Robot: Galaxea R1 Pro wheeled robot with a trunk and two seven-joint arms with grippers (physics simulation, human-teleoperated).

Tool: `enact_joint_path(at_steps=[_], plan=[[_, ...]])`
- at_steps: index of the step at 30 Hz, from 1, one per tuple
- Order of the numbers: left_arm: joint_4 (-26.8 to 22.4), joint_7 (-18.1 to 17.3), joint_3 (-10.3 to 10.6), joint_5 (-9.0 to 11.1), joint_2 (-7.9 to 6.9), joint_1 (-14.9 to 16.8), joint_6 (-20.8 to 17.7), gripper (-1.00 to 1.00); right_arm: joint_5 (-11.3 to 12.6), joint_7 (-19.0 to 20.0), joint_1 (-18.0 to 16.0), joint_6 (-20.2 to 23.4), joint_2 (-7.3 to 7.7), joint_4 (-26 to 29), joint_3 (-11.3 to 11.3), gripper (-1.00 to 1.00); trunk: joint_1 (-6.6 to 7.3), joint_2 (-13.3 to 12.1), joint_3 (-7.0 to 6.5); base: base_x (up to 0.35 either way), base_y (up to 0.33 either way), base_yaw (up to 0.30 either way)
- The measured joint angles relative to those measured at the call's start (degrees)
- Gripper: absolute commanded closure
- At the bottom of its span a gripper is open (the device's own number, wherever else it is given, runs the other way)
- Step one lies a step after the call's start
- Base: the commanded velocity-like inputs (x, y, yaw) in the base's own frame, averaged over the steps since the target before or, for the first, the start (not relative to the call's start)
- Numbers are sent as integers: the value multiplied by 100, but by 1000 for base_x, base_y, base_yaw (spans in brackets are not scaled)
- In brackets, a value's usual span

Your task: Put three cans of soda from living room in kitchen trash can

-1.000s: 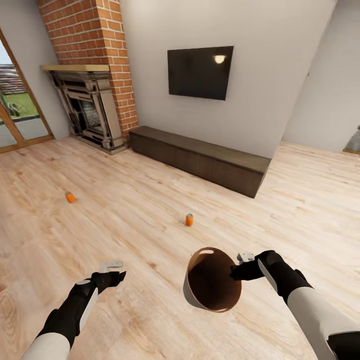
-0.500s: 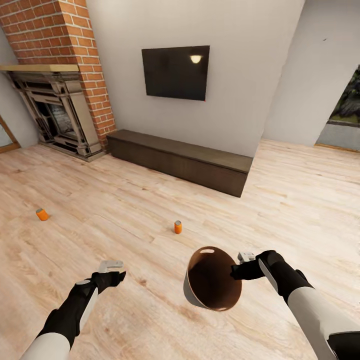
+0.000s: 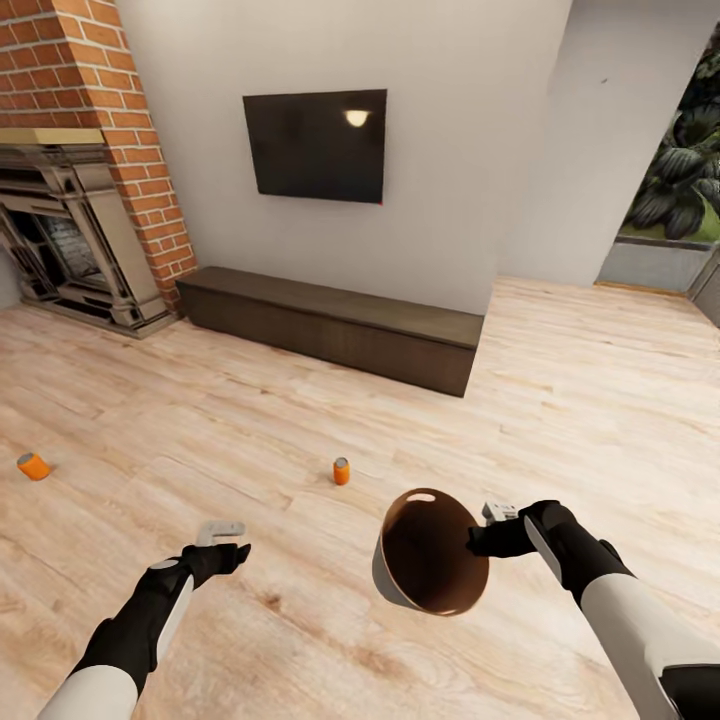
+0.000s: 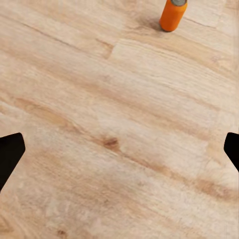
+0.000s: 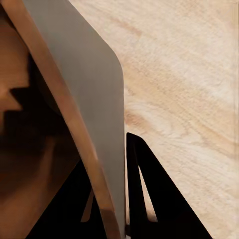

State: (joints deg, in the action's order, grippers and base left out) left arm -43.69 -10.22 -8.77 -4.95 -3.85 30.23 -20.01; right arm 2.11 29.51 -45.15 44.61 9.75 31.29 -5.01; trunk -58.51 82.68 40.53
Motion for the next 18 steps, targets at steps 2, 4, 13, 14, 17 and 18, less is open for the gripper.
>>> enact_joint_path(at_steps=[2,4,13,14,17,18], plan=[[2,-2,0,4,-2,0,-9,-100,31,3,0,3,-9,3,3,100,0,0,0,169,28,-26],[2,-13,-1,8,-2,0,-22,-100,30,-2,0,-6,-11,5,7,100,0,0,0,168,44,-13],[427,-224,-6,6,4,1,-97,-100,4,-8,0,10,39,9,23,100,0,0,0,235,83,-4],[545,-231,-5,4,6,4,-110,-100,1,-9,0,13,46,10,25,100,0,0,0,279,100,-1],[898,-248,-3,-3,18,39,-245,-100,-16,-10,0,23,64,13,28,100,0,0,0,290,102,-7],[994,-256,-2,-2,14,70,-370,-100,-10,-8,0,29,67,13,29,100,0,0,0,294,104,-45]])
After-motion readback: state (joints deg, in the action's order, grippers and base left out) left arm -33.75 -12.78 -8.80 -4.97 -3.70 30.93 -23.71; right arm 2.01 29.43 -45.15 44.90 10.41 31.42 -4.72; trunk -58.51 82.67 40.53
